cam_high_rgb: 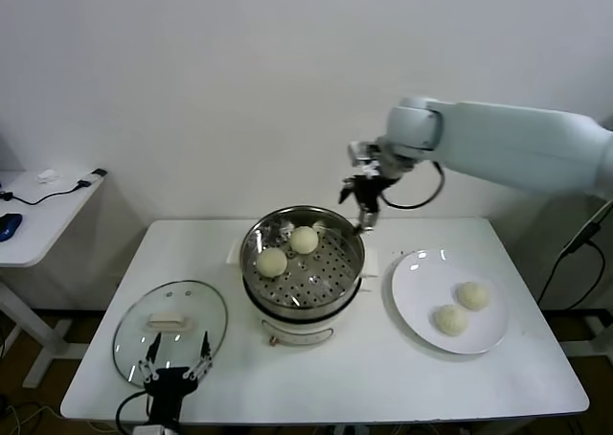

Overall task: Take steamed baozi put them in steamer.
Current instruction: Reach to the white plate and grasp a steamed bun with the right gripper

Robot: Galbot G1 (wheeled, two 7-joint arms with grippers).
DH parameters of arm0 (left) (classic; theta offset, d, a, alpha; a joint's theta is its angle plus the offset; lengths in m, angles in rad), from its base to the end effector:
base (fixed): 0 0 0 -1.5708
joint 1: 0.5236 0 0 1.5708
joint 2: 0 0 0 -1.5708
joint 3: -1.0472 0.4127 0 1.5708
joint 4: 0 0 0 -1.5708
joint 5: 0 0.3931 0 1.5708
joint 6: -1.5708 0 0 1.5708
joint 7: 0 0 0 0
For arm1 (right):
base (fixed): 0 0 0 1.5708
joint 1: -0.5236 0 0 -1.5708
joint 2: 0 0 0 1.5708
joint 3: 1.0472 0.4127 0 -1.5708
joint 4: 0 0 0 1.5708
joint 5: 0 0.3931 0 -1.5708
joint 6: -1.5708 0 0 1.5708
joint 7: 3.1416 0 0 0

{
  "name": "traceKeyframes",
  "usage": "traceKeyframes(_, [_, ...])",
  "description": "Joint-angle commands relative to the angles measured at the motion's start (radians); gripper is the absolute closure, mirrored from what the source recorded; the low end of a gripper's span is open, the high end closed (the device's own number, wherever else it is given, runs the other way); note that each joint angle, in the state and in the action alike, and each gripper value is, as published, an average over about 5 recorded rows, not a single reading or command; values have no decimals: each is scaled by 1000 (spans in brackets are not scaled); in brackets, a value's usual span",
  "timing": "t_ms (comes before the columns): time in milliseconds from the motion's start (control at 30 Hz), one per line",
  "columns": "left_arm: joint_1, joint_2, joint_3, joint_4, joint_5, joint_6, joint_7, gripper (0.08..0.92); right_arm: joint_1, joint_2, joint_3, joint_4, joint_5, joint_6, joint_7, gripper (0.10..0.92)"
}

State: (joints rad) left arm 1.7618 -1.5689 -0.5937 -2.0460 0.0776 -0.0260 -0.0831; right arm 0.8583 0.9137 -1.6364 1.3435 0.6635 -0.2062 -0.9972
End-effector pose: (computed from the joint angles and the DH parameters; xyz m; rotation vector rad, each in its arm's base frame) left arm 0.1108 0.0249 -0.4043 0.1894 -2.9193 -0.1875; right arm 0.6285 -0.0541 -0.0068 1.4843 -1.4156 1.3947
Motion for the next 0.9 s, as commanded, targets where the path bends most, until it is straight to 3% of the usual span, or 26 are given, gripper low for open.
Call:
traceKeyframes(33, [0, -1, -4, 2, -1, -1, 0, 177, -42, -340, -121, 95, -229, 86, -88, 203])
traceKeyframes(367, [3, -6, -7, 7, -1, -3, -1, 177, -329, -368, 30, 22, -346, 27, -26, 203])
traceKeyframes(900, [4, -4, -4, 23, 3, -10, 0, 177, -595, -309, 226, -93, -376, -33, 55, 203])
